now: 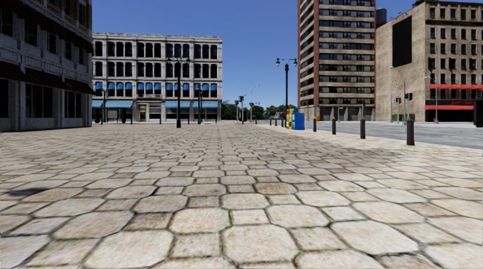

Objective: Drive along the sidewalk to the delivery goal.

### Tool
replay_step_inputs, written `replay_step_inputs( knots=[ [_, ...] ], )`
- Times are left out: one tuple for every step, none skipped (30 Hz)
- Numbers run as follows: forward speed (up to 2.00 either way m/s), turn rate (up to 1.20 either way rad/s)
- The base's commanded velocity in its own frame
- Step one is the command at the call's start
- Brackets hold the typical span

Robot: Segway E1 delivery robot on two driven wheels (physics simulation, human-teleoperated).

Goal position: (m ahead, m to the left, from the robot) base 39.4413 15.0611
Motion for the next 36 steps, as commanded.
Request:
replay_step_inputs(
  knots=[
    [2.00, 0.00],
    [2.00, 0.00],
    [2.00, 0.00],
    [2.00, 0.00],
    [2.00, 0.00],
    [2.00, 0.00],
    [2.00, 0.00],
    [2.00, 0.00],
    [2.00, 0.00],
    [2.00, 0.00],
    [2.00, 0.00],
    [2.00, 0.00],
    [2.00, 0.00],
    [2.00, 0.00],
    [2.00, 0.00],
    [2.00, 0.00],
    [2.00, 0.04],
    [2.00, 0.50],
    [2.00, 0.69],
    [2.00, 0.69],
    [2.00, 0.77],
    [2.00, 0.78],
    [2.00, 0.68],
    [2.00, 0.68],
    [2.00, 0.20],
    [2.00, 0.02],
    [2.00, 0.00],
    [2.00, 0.00],
    [2.00, 0.00],
    [2.00, 0.00],
    [2.00, 0.00],
    [2.00, 0.00],
    [2.00, 0.00],
    [2.00, 0.00],
    [2.00, 0.00],
    [2.00, 0.00]
  ],
)
